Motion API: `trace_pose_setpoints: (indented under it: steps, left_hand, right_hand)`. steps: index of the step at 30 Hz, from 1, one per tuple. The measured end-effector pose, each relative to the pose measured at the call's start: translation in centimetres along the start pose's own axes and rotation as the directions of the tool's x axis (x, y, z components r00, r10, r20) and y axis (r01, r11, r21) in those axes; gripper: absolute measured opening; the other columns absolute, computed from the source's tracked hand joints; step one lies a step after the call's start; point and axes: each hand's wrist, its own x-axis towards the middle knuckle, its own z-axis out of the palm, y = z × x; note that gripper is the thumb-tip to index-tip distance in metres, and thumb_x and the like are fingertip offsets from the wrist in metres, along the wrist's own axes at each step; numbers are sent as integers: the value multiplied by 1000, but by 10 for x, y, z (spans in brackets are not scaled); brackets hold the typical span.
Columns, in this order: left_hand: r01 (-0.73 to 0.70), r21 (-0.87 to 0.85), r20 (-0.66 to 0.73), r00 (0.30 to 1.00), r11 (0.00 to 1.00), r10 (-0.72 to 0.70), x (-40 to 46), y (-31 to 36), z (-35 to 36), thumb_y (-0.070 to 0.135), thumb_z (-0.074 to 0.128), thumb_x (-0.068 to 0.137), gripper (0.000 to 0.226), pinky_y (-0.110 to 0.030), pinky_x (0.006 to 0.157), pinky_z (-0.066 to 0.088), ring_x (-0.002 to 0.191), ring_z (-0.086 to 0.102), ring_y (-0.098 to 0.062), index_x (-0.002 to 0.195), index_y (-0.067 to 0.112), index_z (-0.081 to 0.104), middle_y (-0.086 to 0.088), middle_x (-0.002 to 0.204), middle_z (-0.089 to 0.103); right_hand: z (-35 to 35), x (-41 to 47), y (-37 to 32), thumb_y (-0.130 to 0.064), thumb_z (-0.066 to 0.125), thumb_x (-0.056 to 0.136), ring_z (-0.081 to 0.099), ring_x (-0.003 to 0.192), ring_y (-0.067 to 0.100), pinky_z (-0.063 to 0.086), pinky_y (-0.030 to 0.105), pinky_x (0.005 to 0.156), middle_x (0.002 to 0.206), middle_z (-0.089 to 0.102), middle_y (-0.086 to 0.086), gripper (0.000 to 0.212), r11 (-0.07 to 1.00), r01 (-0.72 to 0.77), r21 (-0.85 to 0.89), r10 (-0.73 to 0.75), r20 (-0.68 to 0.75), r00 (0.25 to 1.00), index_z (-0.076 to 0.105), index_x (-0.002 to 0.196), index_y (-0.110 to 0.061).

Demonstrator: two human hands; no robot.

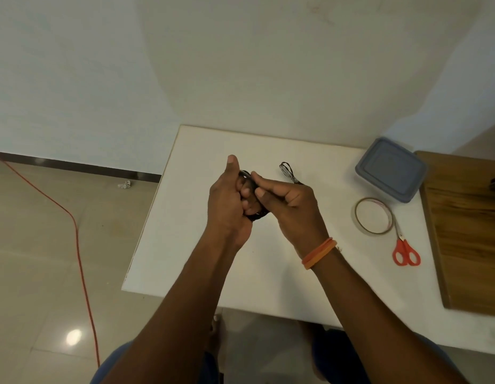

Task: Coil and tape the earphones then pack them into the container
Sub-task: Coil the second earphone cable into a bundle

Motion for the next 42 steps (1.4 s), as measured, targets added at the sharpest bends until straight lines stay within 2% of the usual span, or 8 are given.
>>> trace_pose_setpoints:
  steps: [3, 8, 18, 27, 30, 34, 38, 42]
  left_hand:
    - [-13, 16, -147, 989, 1000, 15, -2, -5, 3, 44, 43, 102, 52, -20, 40, 25, 41, 23, -10, 60, 15, 33, 0, 50, 32]
    - [-50, 131, -299, 950, 990, 87, -2, -14, 5, 42, 44, 102, 51, -26, 51, 37, 45, 35, -13, 60, 15, 39, 0, 48, 37]
    - [29, -10, -171, 985, 1000, -30, 0, -10, 5, 52, 39, 100, 46, -25, 63, 52, 69, 55, -12, 84, 11, 53, 1, 69, 51]
    - [11, -52, -153, 988, 999, -19, -1, -2, 0, 53, 43, 98, 46, -39, 96, 53, 100, 62, -12, 108, 12, 59, 0, 105, 62]
    - [38, -95, -154, 987, 995, -52, -2, -4, 1, 54, 46, 97, 46, -37, 96, 53, 97, 62, -11, 103, 10, 59, -2, 102, 60]
    - [107, -71, -151, 982, 992, -116, -7, -4, 5, 58, 45, 95, 56, -33, 75, 59, 99, 70, -20, 123, 11, 58, -9, 123, 64]
    - [60, 5, -178, 982, 998, -58, -7, -6, 7, 60, 45, 93, 66, -42, 105, 46, 125, 57, -23, 139, 14, 49, -7, 139, 56]
    - [22, 104, -162, 987, 994, -4, -11, -3, 10, 61, 42, 95, 63, -44, 110, 41, 128, 54, -21, 140, 17, 48, -3, 141, 54]
  right_hand:
    - [11, -4, 7, -2, 57, 94, 69, 94, 4, 50, 13, 86, 102, 73, -3, 30, 984, 56, -171, -69, -70, 995, 66, 122, -11]
    - [21, -10, 20, -7, 50, 94, 62, 71, 15, 50, 17, 72, 81, 70, 8, 32, 739, 310, -599, -394, -10, 919, 68, 120, -6]
    - [25, -11, 5, -5, 67, 88, 70, 85, 4, 57, 22, 78, 91, 75, -5, 22, 990, 25, -138, -56, -221, 974, 74, 108, -12]
    - [18, -8, 9, -15, 56, 96, 68, 85, 21, 54, 35, 75, 95, 74, 8, 29, 865, 328, -381, -306, 118, 945, 67, 122, -8]
    - [17, -6, 12, -10, 56, 93, 62, 76, 15, 50, 15, 71, 89, 73, 11, 29, 740, 445, -504, -428, 158, 890, 67, 119, -3]
    - [27, -9, 17, -9, 58, 92, 44, 60, 9, 34, 11, 61, 70, 66, 9, 22, 653, 390, -649, -471, 54, 880, 73, 104, 0]
    - [34, -15, 19, -8, 58, 94, 46, 55, 11, 31, 11, 61, 67, 66, 7, 19, 674, 338, -657, -498, -65, 865, 74, 102, -2]
    - [40, -20, 13, -5, 63, 93, 57, 60, 12, 48, 20, 61, 74, 71, 5, 15, 759, 318, -569, -501, -197, 843, 75, 102, -5]
